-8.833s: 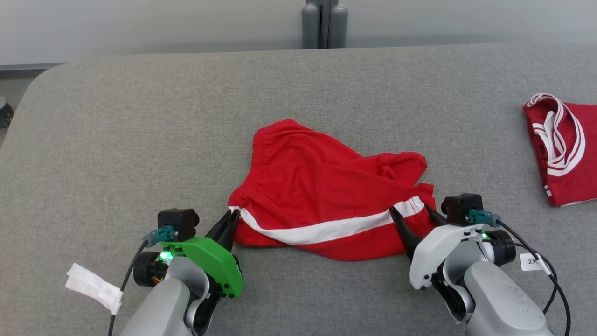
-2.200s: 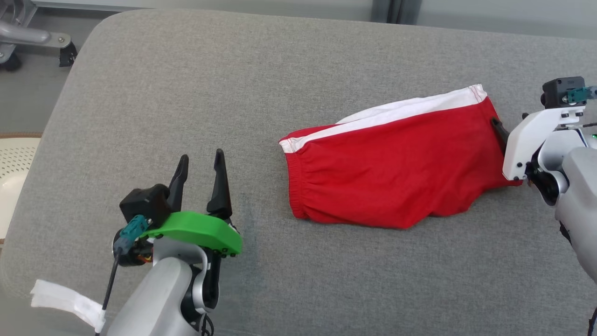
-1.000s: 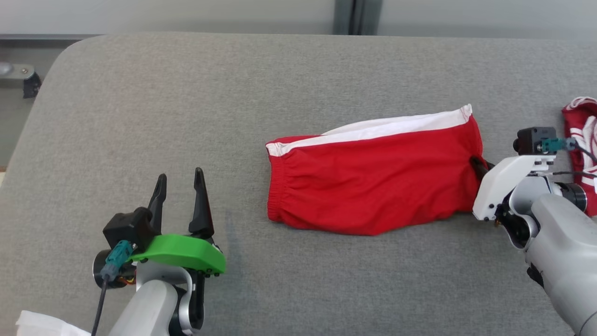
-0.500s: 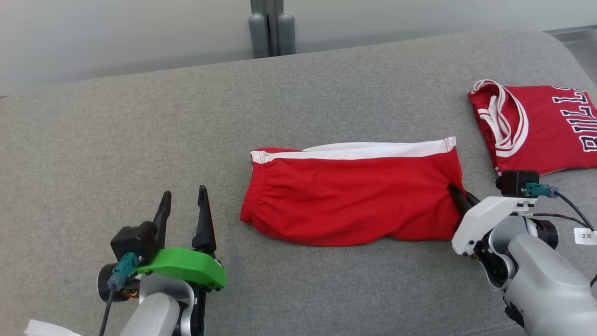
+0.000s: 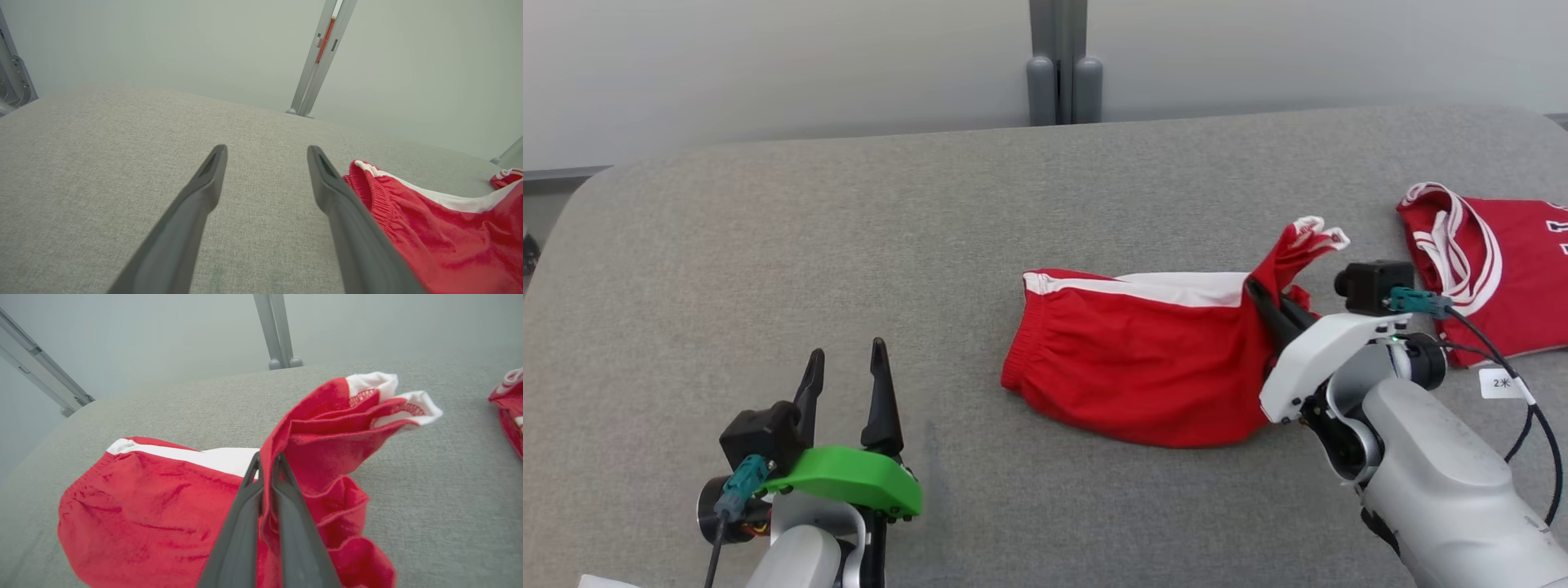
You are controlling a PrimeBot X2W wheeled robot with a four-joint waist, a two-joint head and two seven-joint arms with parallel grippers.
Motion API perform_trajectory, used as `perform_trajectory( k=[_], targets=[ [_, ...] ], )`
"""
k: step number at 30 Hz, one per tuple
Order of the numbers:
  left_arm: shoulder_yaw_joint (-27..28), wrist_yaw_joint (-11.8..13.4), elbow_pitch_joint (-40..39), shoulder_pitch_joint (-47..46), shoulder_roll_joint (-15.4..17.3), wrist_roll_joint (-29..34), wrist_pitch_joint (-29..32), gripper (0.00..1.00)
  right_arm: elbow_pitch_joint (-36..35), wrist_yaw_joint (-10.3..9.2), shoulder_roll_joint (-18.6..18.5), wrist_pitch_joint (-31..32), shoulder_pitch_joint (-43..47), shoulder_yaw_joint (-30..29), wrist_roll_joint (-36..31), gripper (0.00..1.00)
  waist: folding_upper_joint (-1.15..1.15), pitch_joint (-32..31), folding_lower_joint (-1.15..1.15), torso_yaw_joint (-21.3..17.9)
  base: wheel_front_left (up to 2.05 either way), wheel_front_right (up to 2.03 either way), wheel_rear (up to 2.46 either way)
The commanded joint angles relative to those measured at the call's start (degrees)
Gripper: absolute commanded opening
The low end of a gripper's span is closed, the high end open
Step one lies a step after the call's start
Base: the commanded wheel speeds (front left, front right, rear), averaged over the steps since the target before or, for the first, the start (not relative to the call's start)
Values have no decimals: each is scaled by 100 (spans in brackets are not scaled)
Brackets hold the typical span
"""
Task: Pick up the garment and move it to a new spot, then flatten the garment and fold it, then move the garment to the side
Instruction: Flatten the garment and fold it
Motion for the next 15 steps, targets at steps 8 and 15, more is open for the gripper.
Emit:
perform_trajectory(
  k=[8,15],
  targets=[
    [51,-48,-41,133,-86,93,0,100,-647,1,439,627,28,208,-282,0,0,-142,0,794,0,0,0],
    [127,-88,-57,64,-154,125,0,100,-470,0,676,1000,85,343,-494,0,0,-27,0,1071,0,0,0]
  ],
)
